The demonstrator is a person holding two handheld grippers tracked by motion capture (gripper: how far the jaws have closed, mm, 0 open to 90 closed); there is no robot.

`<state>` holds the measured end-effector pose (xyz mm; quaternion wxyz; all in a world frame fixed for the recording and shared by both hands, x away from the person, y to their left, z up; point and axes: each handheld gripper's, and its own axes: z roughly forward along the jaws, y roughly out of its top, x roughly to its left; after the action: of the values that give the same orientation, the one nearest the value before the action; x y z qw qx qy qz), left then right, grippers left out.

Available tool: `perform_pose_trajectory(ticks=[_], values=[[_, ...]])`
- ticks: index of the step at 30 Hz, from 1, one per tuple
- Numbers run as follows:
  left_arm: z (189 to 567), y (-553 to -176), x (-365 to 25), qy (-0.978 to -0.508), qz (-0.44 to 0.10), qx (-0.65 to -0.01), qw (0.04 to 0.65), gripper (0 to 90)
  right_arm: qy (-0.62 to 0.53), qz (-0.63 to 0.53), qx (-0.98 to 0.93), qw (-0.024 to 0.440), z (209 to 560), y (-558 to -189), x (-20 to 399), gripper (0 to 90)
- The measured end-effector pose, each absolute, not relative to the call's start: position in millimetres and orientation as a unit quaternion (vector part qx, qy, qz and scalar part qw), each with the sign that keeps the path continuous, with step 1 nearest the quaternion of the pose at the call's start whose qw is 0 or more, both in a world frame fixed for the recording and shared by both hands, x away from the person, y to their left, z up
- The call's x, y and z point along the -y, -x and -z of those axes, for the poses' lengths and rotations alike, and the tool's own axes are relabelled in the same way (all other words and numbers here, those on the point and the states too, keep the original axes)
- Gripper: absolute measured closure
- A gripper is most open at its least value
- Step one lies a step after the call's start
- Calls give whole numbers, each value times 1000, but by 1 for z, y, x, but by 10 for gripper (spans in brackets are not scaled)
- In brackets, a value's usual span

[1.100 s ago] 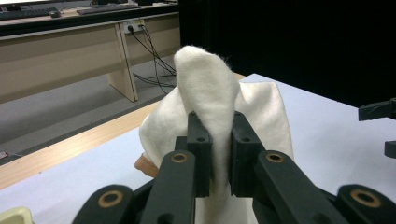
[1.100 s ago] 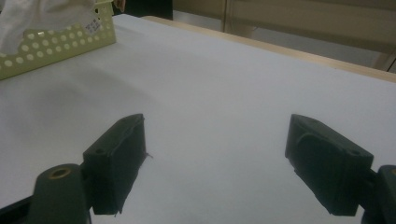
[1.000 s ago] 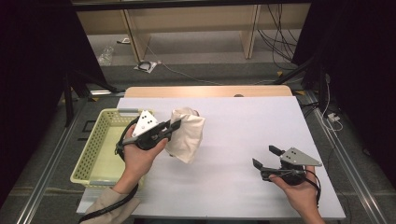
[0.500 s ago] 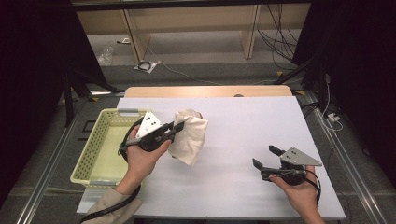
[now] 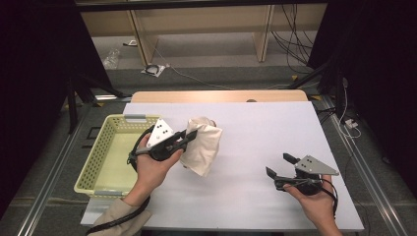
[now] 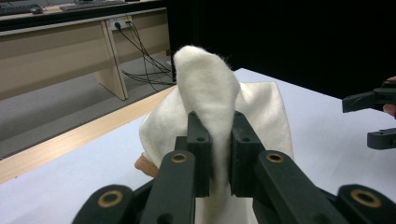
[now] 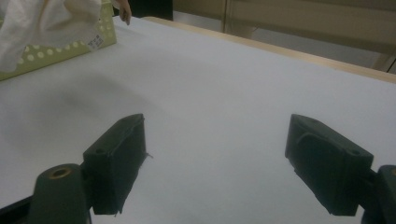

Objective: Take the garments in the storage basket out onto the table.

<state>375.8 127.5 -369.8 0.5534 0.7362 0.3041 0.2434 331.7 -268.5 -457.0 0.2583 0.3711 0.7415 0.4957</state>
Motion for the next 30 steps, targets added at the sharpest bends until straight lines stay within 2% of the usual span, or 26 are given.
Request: perform_pose_trajectory(ticks=[30], values=[[376, -372, -107, -750, -223, -285, 553, 810, -372, -499, -739, 259, 456, -331, 269, 214]])
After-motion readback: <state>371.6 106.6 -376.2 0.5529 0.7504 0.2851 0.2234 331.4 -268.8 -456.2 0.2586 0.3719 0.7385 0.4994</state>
